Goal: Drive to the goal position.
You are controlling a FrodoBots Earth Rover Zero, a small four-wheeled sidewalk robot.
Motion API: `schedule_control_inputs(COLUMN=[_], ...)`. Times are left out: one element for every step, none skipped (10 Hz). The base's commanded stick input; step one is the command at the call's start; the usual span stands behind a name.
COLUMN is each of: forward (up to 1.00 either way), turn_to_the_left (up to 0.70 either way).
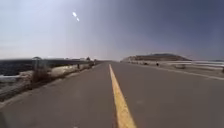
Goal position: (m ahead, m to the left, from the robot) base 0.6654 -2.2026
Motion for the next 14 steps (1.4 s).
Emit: schedule_control_inputs(forward=[0.50,0.50,0.50,0.50,0.50,0.50,0.50,0.50,0.50,0.50,0.50,0.50,0.50,0.50], turn_to_the_left=[0.00,0.00,0.00,0.00,0.00,0.00,0.00,0.00,0.00,0.00,0.00,0.00,0.00,0.00])
